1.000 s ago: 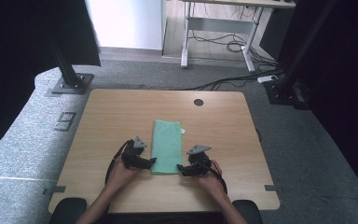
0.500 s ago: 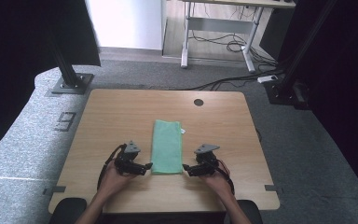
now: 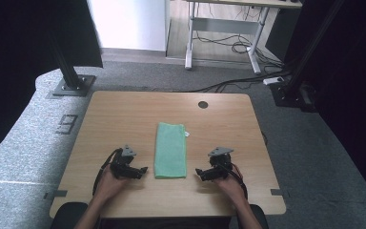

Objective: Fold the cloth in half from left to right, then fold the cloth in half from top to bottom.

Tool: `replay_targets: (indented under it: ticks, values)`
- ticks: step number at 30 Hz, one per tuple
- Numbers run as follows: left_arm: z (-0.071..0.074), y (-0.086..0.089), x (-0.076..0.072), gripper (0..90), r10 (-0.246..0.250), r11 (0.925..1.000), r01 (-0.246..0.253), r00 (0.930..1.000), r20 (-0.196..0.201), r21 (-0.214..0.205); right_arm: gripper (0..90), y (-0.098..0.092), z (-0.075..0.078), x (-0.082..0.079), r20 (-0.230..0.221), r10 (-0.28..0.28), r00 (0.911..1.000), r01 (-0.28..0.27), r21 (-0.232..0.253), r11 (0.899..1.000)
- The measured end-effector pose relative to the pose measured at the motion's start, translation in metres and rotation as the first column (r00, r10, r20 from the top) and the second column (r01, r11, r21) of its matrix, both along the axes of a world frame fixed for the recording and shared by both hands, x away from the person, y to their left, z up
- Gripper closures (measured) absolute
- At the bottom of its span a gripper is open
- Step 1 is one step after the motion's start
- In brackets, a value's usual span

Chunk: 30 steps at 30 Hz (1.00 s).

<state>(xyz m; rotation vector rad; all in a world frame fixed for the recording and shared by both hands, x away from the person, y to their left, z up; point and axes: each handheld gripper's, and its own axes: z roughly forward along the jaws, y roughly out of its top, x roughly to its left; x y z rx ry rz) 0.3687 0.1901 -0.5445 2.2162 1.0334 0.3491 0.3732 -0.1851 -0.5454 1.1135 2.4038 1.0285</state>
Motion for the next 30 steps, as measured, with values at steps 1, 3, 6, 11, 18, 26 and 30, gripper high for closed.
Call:
replay_targets:
  ticks: [1, 3, 6, 11, 18, 26, 30]
  values:
    - [-0.0003, -0.0001, 0.0001, 11.0, -0.001, 1.0, 0.001, 1.0, 0.002, 0.0, 0.0, -0.0007, -0.0015, 0.0004, 0.003, 0.002, 1.0, -0.002, -0.008, 1.0]
    - [-0.002, -0.0008, 0.0, 9.6, -0.002, 0.9999, 0.002, 0.9999, 0.016, 0.01, 0.0, -0.0015, -0.0043, 0.0013, 0.003, 0.001, 1.0, -0.001, -0.015, 1.0]
    - [-0.003, -0.0017, 0.0004, 6.5, -0.002, 0.9998, 0.001, 0.9998, 0.021, 0.019, 0.0, -0.0024, -0.0076, 0.0024, 0.0, 0.0, 1.0, 0.0, -0.027, 1.0]
    - [-0.0038, -0.0011, 0.0009, 5.0, -0.007, 0.9998, 0.007, 0.9997, 0.024, 0.018, 0.0, -0.0024, -0.0096, 0.0027, 0.006, 0.001, 1.0, -0.001, -0.023, 1.0]
    - [-0.0042, -0.0014, 0.0017, 3.3, -0.012, 0.9998, 0.011, 0.9997, 0.02, 0.018, 0.0, -0.0026, -0.0109, 0.0028, 0.015, 0.004, 0.9999, -0.004, -0.016, 1.0]
    - [-0.0042, -0.0015, 0.002, 2.6, -0.01, 0.9998, 0.01, 0.9998, 0.018, 0.019, 0.0, -0.0027, -0.011, 0.0027, 0.015, 0.003, 0.9999, -0.003, -0.016, 1.0]
    - [-0.0043, -0.0017, 0.0023, 2.2, -0.01, 0.9998, 0.009, 0.9998, 0.017, 0.02, 0.0, -0.0028, -0.0108, 0.0029, 0.013, 0.003, 0.9999, -0.003, -0.014, 1.0]
